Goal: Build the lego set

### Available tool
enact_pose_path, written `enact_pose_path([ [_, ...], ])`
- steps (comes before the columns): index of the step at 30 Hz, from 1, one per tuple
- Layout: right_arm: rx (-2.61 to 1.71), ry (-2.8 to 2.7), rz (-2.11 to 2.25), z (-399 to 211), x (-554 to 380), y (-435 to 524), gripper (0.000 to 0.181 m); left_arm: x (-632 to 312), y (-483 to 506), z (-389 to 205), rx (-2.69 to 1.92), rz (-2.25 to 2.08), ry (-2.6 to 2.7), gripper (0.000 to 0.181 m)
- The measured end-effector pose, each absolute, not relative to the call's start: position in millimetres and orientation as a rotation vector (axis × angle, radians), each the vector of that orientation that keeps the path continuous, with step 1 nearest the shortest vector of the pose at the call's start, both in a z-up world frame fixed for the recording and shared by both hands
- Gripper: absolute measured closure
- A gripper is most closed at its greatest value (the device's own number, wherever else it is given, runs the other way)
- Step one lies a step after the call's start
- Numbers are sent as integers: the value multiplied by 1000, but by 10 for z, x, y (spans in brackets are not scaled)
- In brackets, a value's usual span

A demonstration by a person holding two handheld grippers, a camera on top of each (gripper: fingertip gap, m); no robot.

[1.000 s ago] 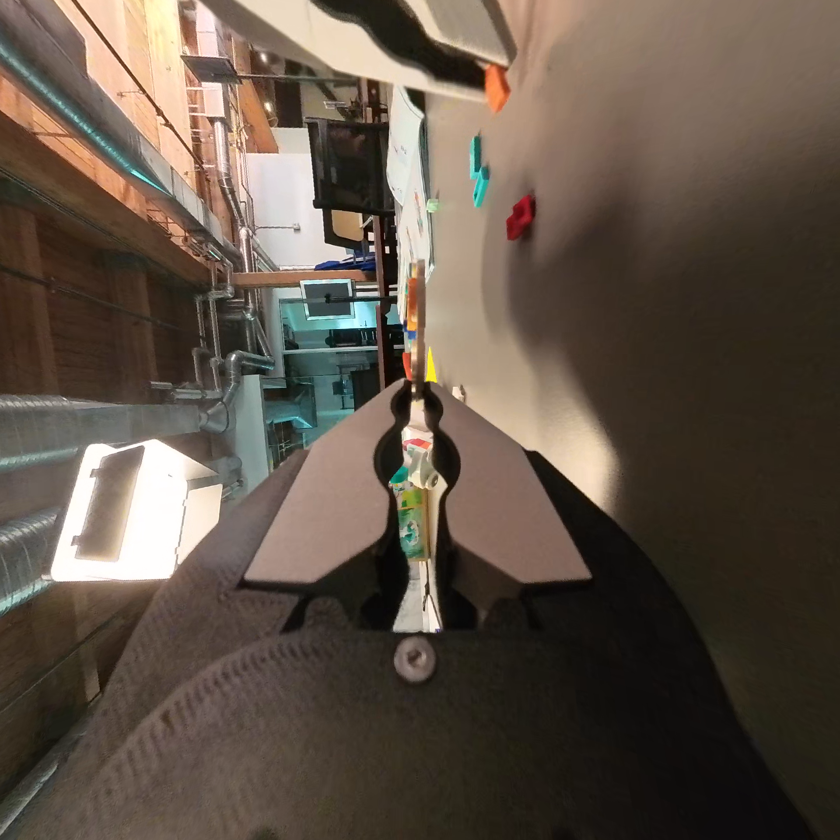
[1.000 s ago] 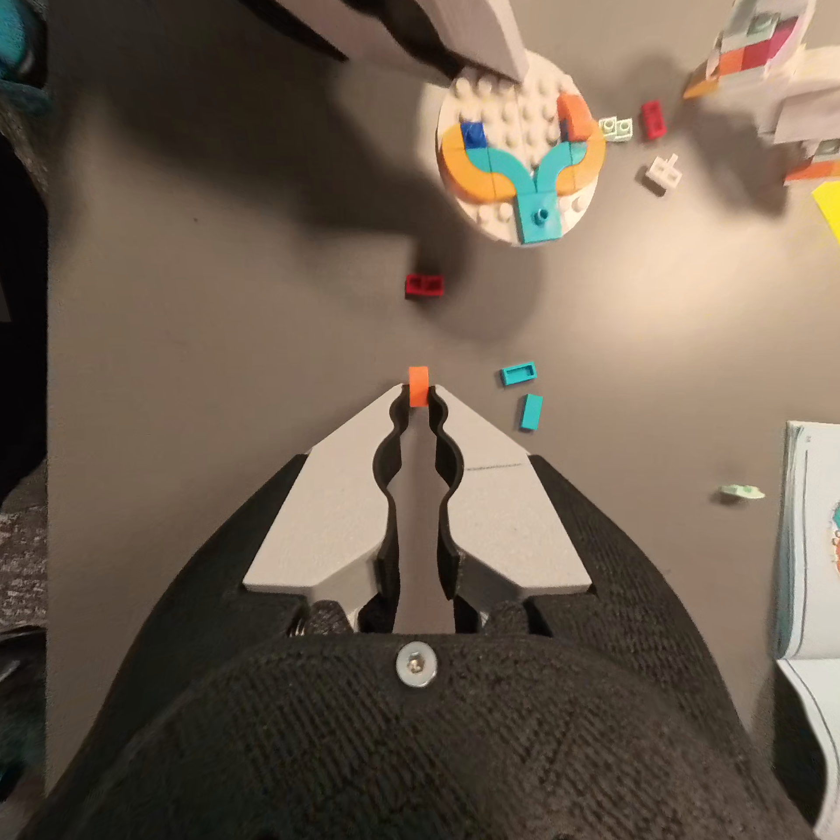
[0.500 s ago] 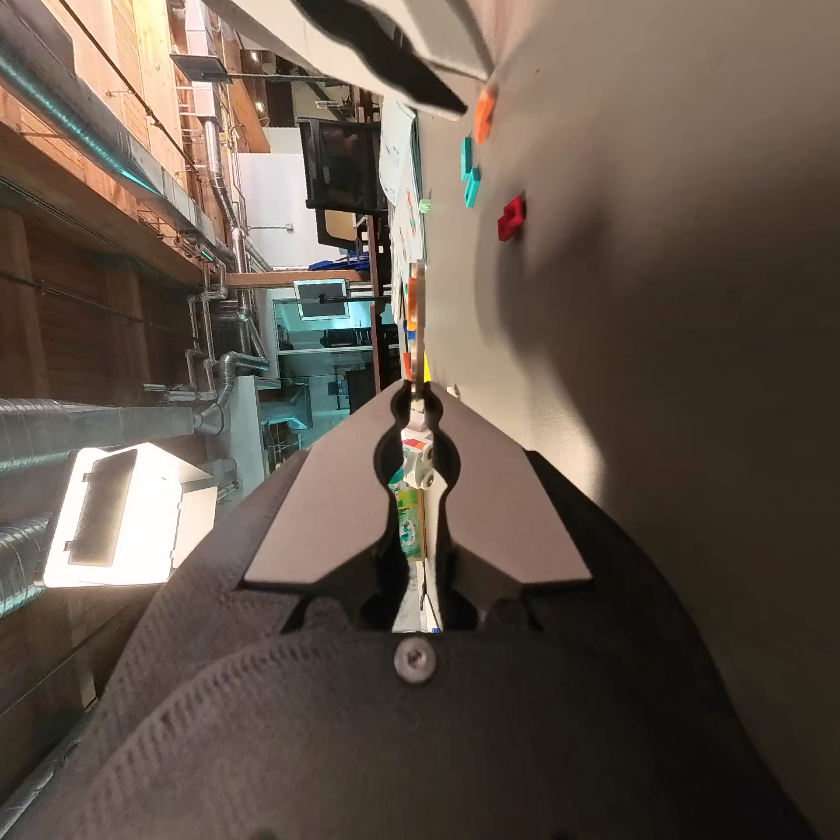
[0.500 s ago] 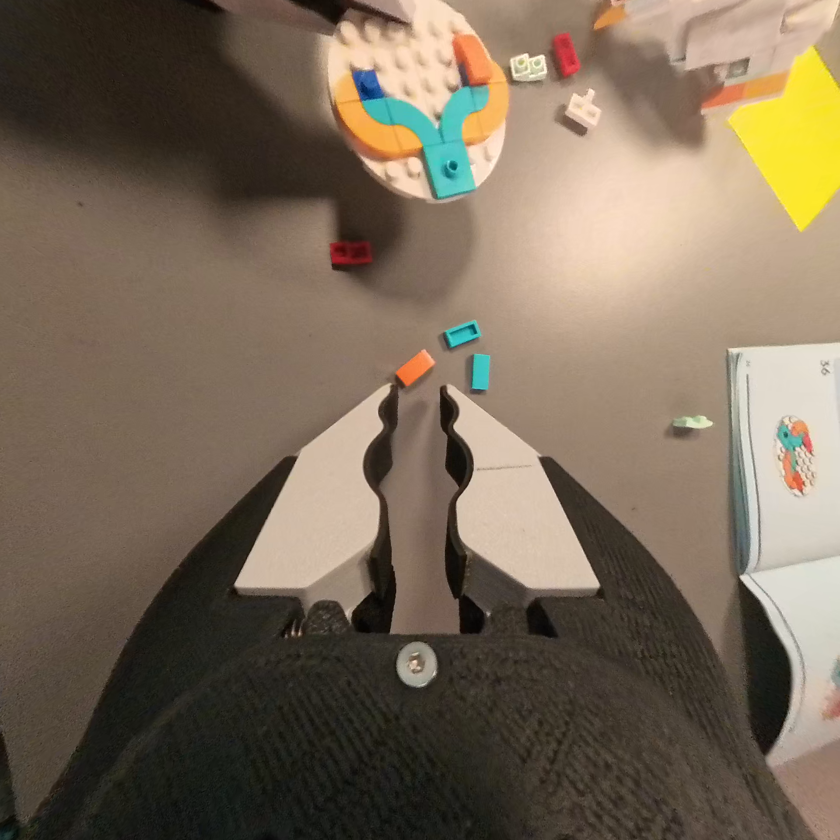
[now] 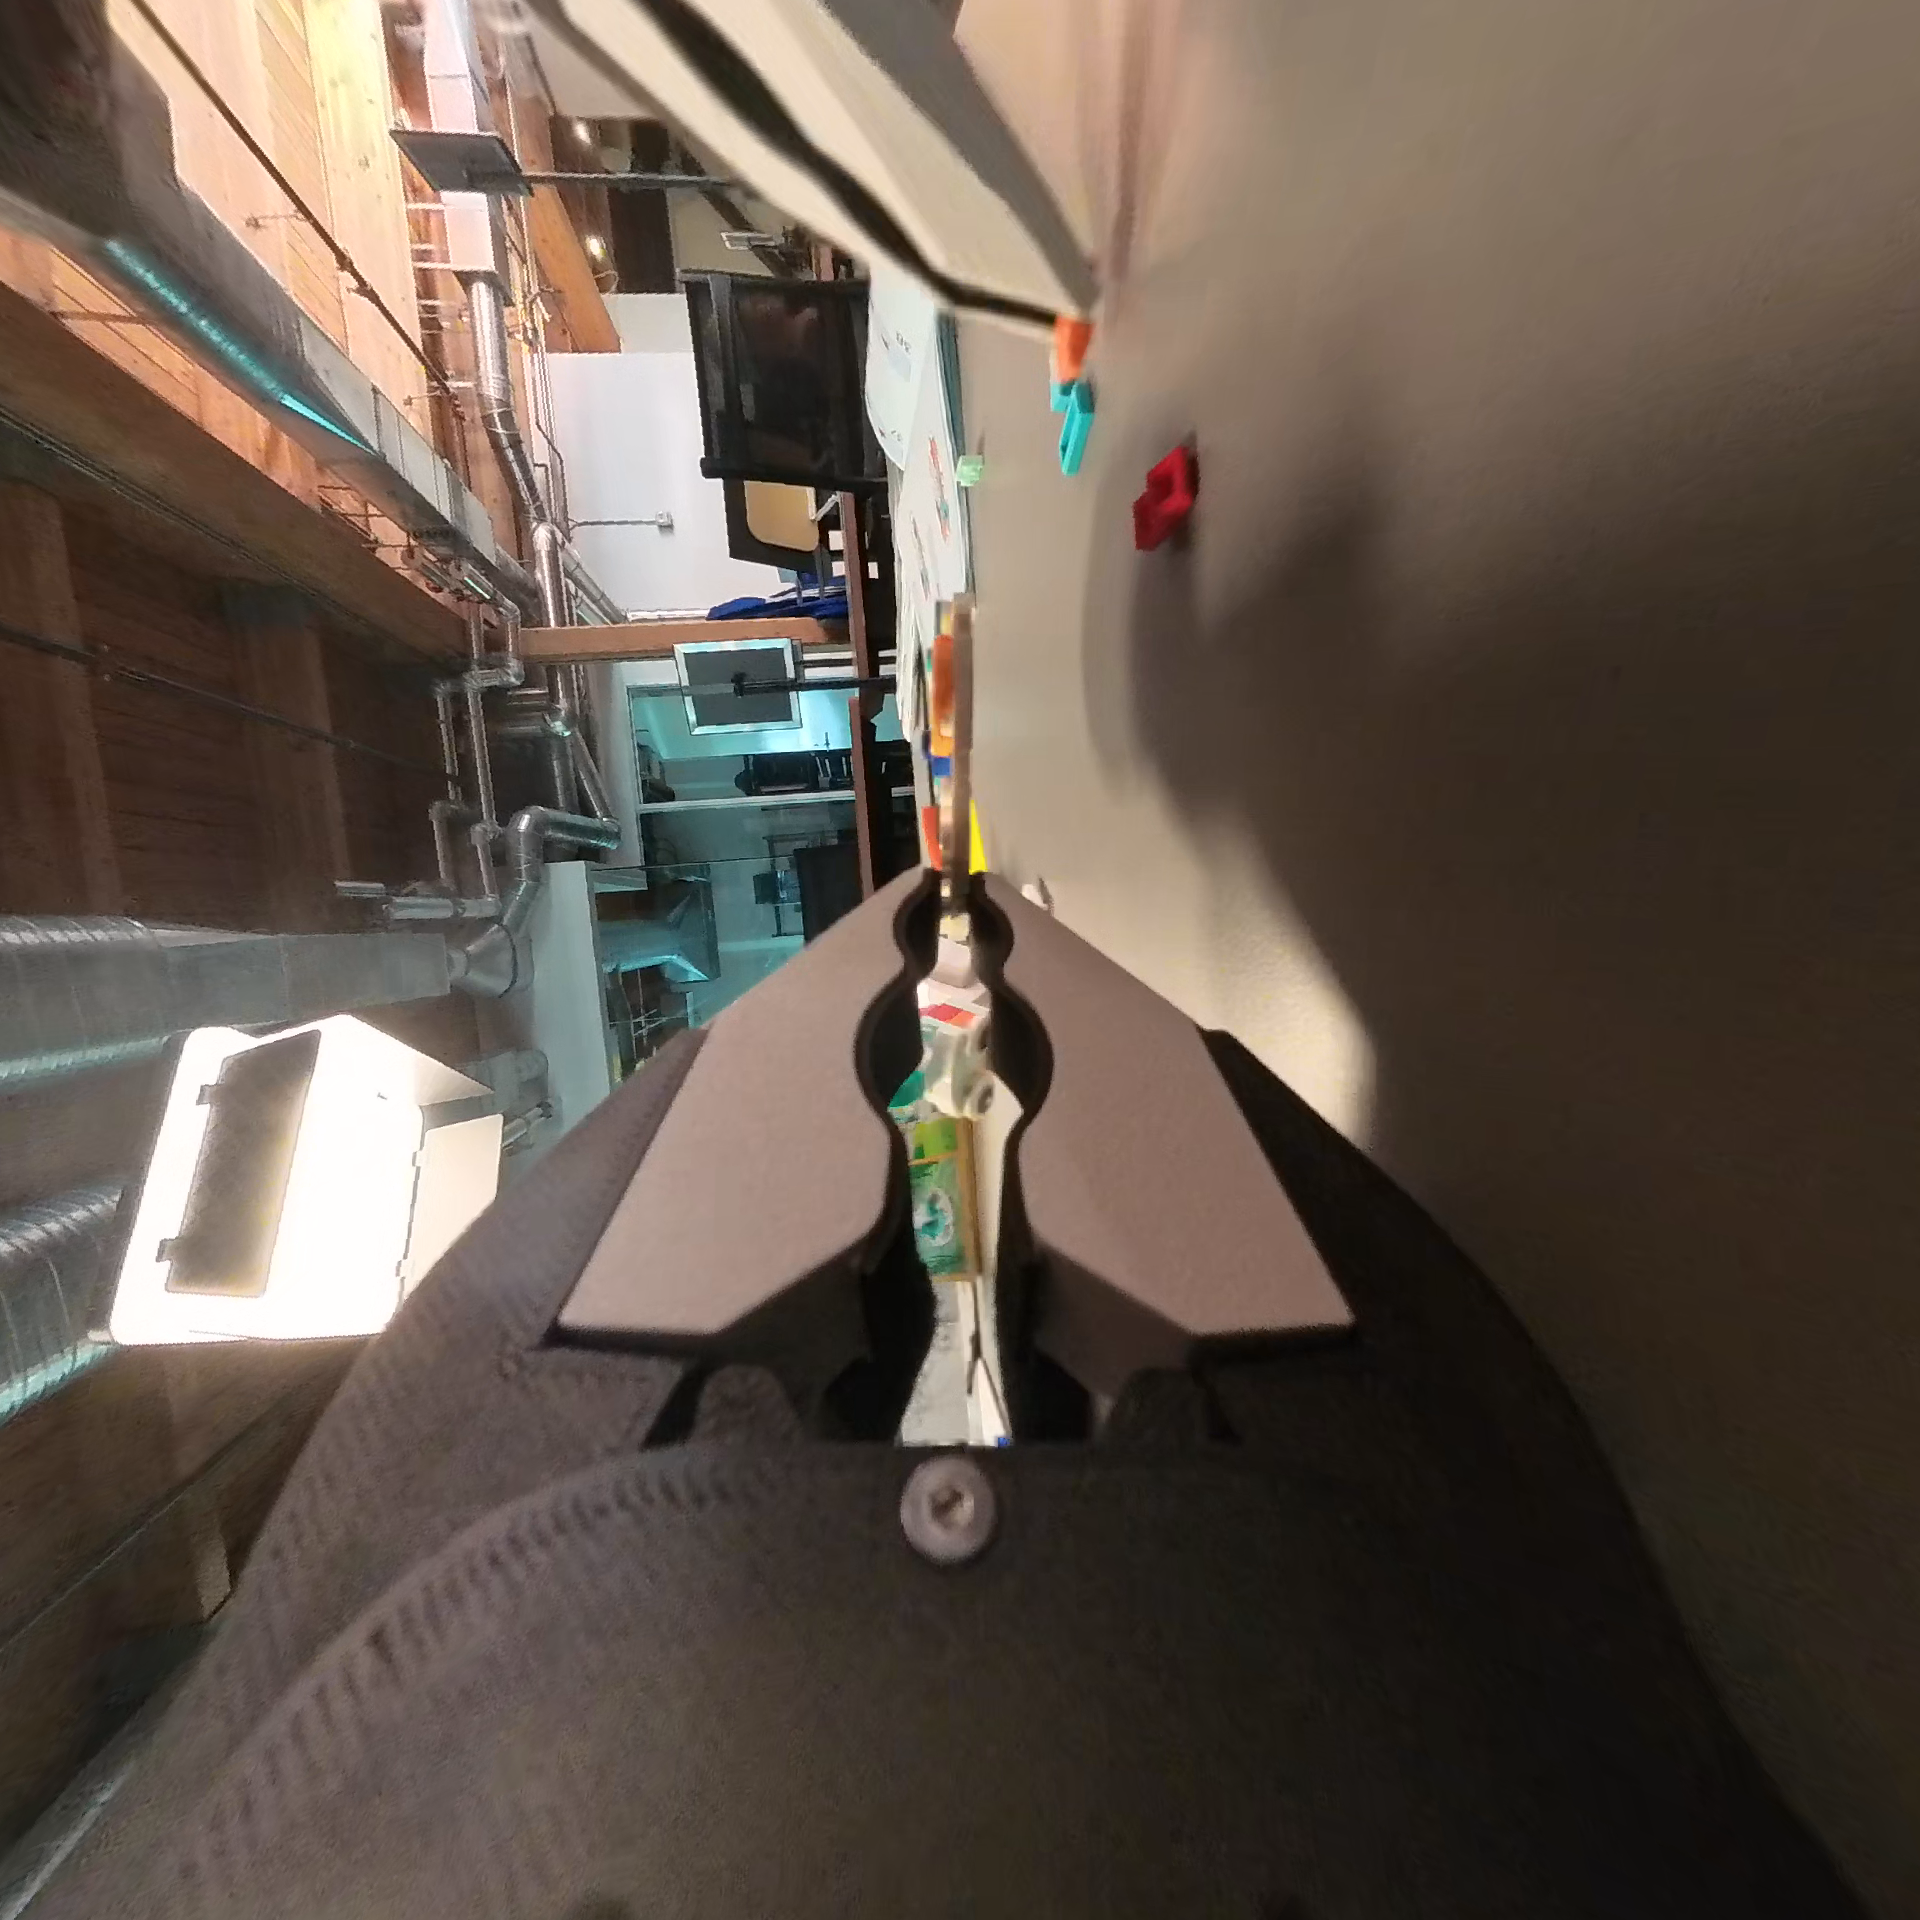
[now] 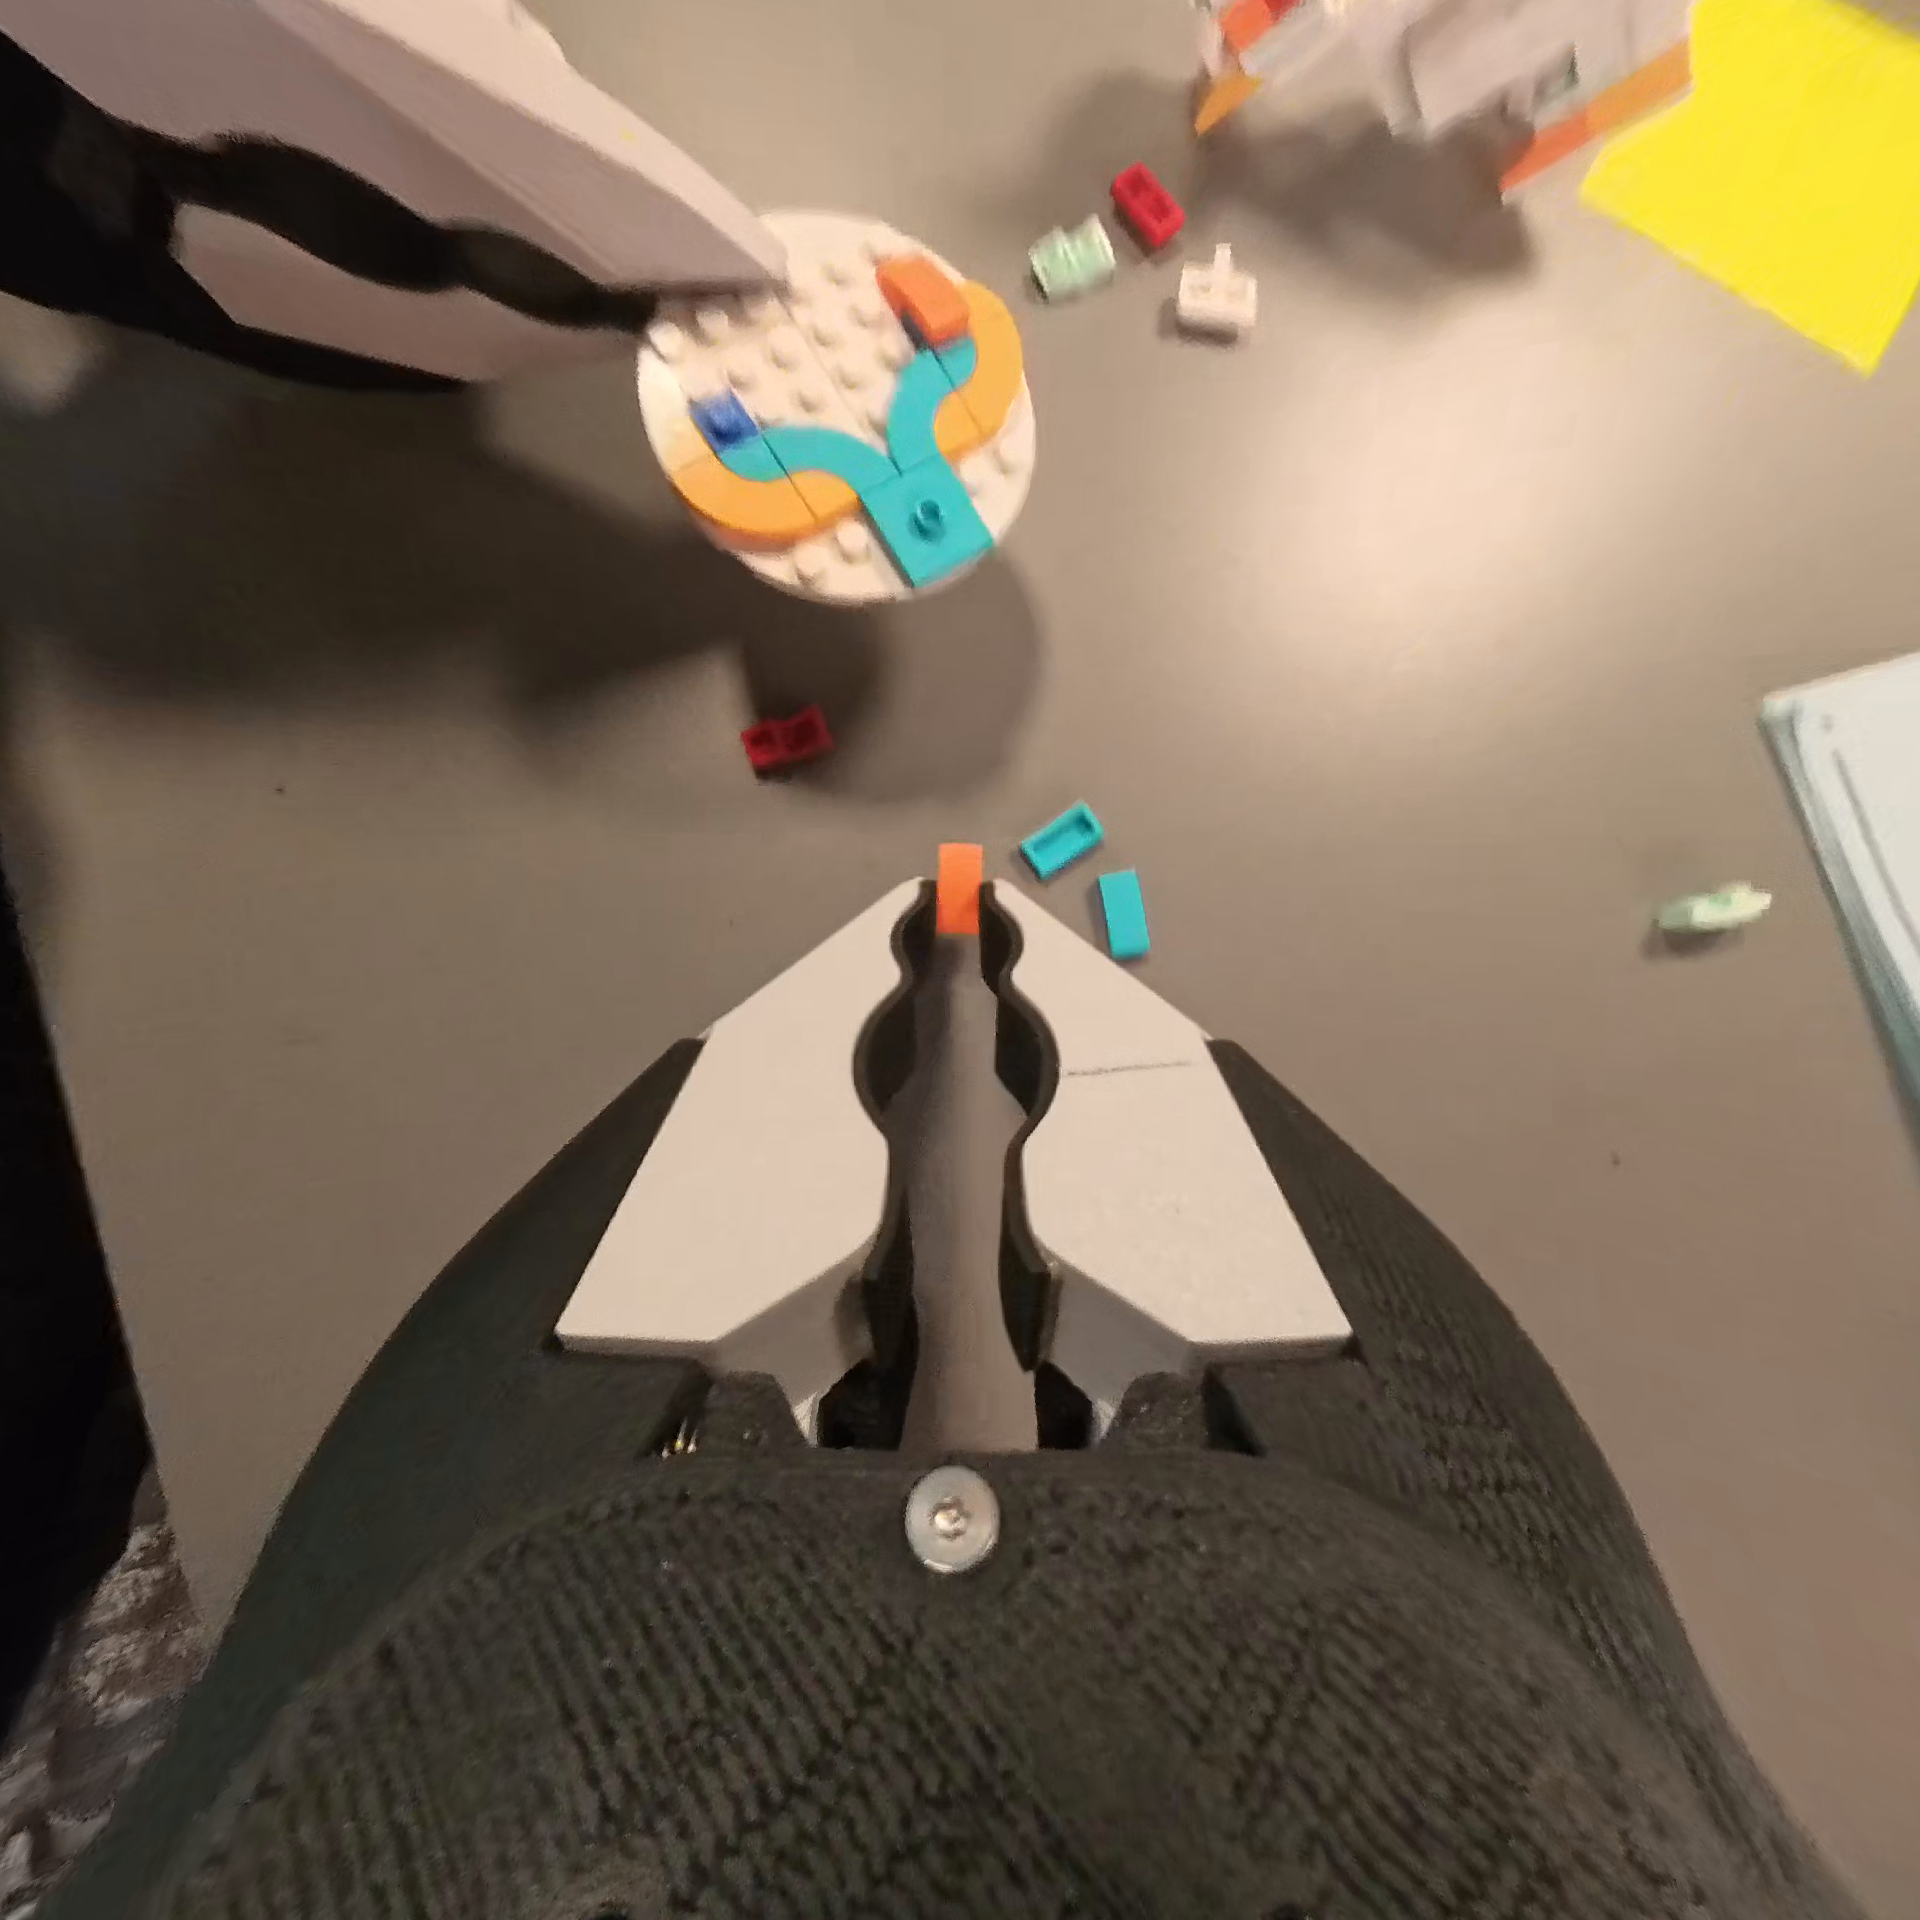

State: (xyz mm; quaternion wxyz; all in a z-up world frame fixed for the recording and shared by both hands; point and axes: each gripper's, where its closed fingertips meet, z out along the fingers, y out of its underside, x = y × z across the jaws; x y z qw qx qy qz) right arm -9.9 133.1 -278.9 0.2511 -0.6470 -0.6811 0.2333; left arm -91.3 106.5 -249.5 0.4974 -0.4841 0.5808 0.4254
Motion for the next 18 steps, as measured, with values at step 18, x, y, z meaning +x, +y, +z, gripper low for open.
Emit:
enact_pose_path([
  [18, -1345, -2328, 742, -2424, -564, 731, 175, -695, 941, -2428, -1009, 991, 1453, 178],
])
